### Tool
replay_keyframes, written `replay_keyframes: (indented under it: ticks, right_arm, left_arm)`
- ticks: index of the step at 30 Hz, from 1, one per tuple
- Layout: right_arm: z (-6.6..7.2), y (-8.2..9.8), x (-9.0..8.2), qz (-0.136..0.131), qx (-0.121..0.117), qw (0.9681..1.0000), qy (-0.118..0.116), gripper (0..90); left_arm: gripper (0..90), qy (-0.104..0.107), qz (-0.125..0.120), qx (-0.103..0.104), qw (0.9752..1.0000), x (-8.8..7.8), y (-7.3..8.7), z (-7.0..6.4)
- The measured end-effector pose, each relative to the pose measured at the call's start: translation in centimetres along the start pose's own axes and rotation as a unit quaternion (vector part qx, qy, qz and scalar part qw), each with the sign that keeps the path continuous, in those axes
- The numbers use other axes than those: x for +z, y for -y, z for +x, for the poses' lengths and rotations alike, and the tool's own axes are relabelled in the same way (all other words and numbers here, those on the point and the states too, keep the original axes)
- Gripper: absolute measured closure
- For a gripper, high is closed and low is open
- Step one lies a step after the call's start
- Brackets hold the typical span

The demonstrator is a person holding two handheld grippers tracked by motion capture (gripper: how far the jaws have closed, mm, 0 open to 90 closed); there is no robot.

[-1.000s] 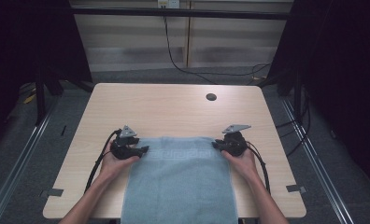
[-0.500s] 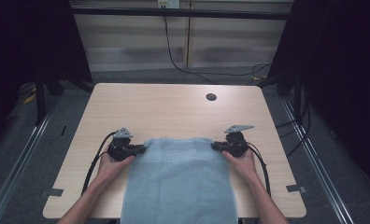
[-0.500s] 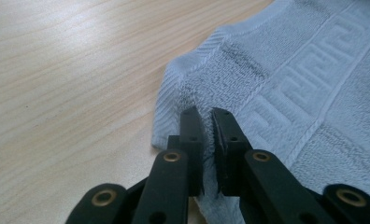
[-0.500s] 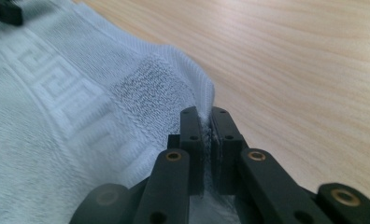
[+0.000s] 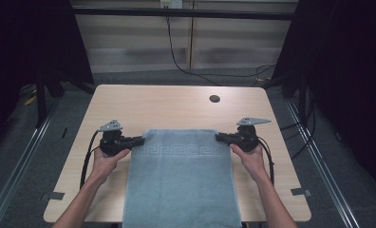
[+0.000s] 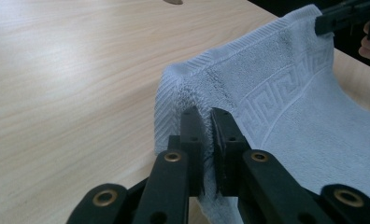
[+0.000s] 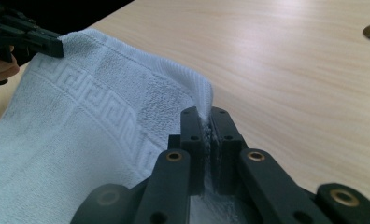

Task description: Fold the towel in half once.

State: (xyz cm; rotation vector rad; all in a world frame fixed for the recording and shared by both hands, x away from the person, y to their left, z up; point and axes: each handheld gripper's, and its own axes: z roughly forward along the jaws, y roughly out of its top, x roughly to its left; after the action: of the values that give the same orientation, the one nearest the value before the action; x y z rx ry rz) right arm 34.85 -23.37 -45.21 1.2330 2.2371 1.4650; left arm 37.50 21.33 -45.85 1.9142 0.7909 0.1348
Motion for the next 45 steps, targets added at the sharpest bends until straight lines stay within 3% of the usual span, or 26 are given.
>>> replay_keyframes:
  ticks: [8,16,19,27,29,31,33,36,39,40,42,45]
  right_arm:
    - [0.2,-3.2,-1.5,-0.019,-0.014,0.9997,0.005,85.9]
    - [-0.2,-6.5,-1.9,-0.049,-0.014,0.9987,-0.001,85.9]
    - [-0.2,-7.8,-2.2,-0.059,-0.017,0.9981,-0.002,86.0]
    - [-0.5,-11.2,-3.0,-0.079,-0.023,0.9965,0.013,86.0]
    - [-0.6,-12.1,-3.1,-0.082,-0.029,0.9960,0.021,86.0]
    - [-0.4,-13.0,-3.4,-0.088,-0.030,0.9954,0.025,86.0]
    - [-0.1,-14.0,-3.8,-0.087,-0.040,0.9949,0.031,86.1]
    - [0.3,-15.6,-4.8,-0.108,-0.046,0.9922,0.042,86.3]
    - [0.8,-17.0,-5.8,-0.130,-0.048,0.9893,0.047,86.6]
    - [1.0,-17.4,-6.0,-0.135,-0.048,0.9886,0.046,86.6]
    - [1.6,-17.8,-6.1,-0.139,-0.053,0.9879,0.044,86.6]
    - [2.2,-17.3,-5.9,-0.128,-0.061,0.9893,0.034,86.6]
  left_arm:
    - [84.4,0.000,-0.028,0.011,0.9995,-1.0,-3.1,-0.1]
    - [84.5,-0.022,-0.051,0.029,0.9980,-2.3,-7.2,0.0]
    - [84.5,-0.022,-0.064,0.025,0.9974,-2.6,-8.4,0.3]
    - [84.6,-0.036,-0.085,0.025,0.9954,-3.0,-11.2,0.9]
    - [84.6,-0.039,-0.083,0.036,0.9951,-3.2,-12.3,0.5]
    - [84.6,-0.036,-0.097,0.042,0.9937,-3.7,-13.2,0.0]
    - [84.7,-0.050,-0.108,0.047,0.9918,-4.2,-14.0,-0.3]
    - [84.8,-0.060,-0.132,0.030,0.9890,-5.5,-14.8,-0.2]
    - [85.1,-0.062,-0.144,0.029,0.9871,-6.6,-15.7,-0.3]
    - [85.1,-0.064,-0.146,0.038,0.9865,-6.8,-16.0,-0.6]
    - [85.2,-0.061,-0.145,0.049,0.9864,-7.1,-16.2,-1.1]
    - [85.1,-0.054,-0.135,0.056,0.9877,-7.1,-15.4,-1.3]
